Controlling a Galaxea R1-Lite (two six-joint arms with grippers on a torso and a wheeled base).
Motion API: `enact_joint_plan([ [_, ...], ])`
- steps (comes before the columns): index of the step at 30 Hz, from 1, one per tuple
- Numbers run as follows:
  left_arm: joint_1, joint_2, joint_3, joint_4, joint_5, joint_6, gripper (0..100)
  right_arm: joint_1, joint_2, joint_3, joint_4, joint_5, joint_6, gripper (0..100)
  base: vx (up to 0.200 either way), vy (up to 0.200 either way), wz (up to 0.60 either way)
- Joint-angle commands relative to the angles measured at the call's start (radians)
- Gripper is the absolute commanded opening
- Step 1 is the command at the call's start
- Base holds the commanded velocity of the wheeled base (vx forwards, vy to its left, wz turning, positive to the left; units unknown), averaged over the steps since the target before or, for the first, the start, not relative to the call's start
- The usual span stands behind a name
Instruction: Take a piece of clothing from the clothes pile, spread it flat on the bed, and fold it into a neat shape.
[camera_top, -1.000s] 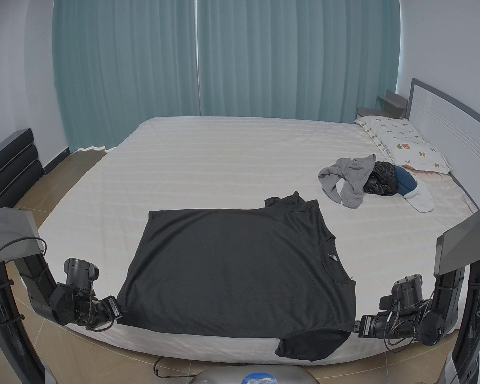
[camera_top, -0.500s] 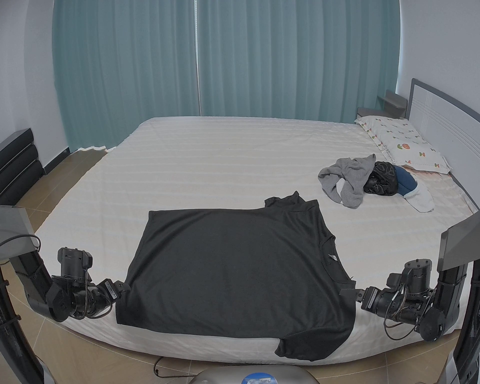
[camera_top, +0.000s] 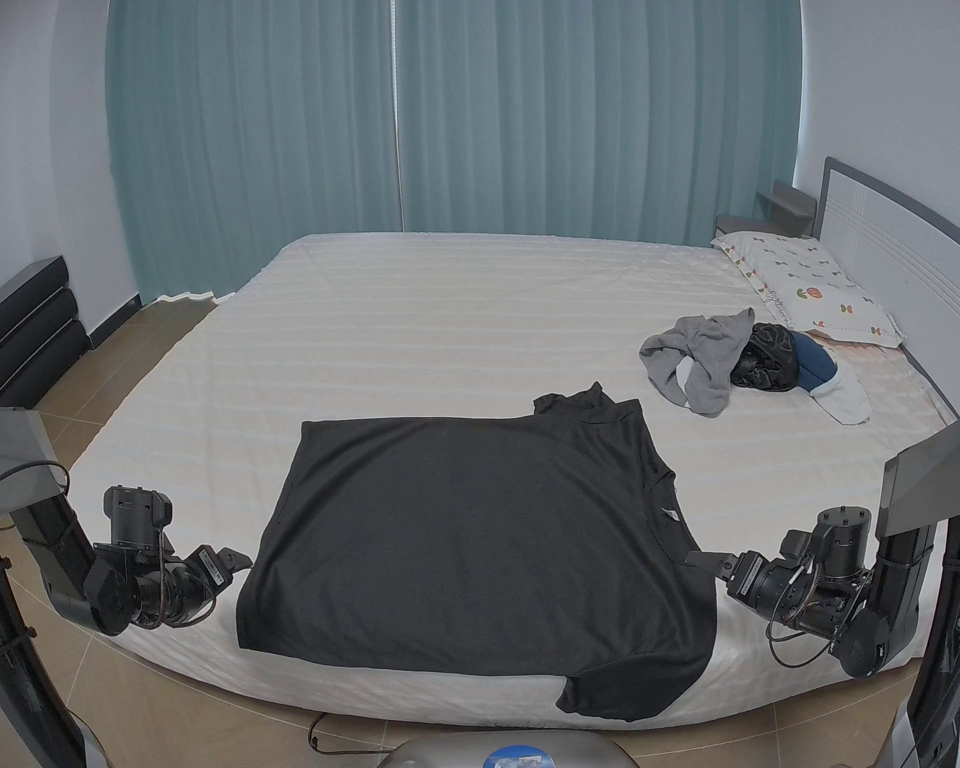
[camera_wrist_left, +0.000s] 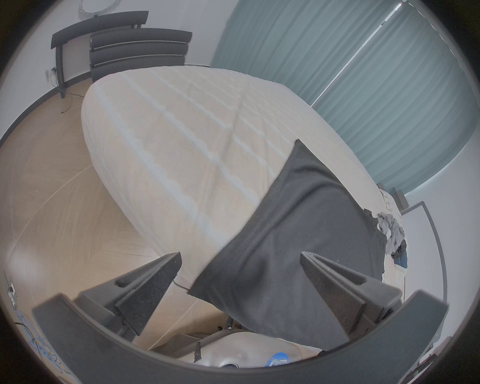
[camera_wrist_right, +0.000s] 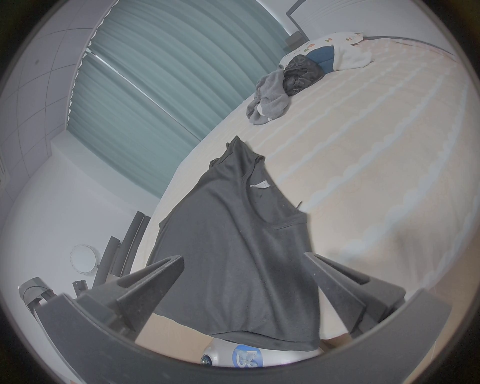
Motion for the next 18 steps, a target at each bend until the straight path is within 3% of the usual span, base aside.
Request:
enact_joint_plan([
  [1,0.000,0.000,-0.002,-0.002,-0.002,-0.003,100,-0.006,-0.004,-0.013,-0.012,-0.001,0.010,100,0.000,0.000,0.00],
  [5,0.000,-0.007,-0.014,-0.002,-0.010,-0.040,100,-0.009,-0.018,-0.027,-0.012,-0.006,0.054,100,0.000,0.000,0.00],
  [13,0.000,-0.008,-0.028,-0.001,-0.034,-0.089,100,-0.009,-0.021,-0.030,-0.012,-0.007,0.060,100,0.000,0.000,0.00],
  [18,-0.004,-0.007,-0.028,-0.001,-0.070,-0.092,100,-0.008,-0.023,-0.032,-0.012,-0.006,0.060,100,0.200,0.000,0.00],
])
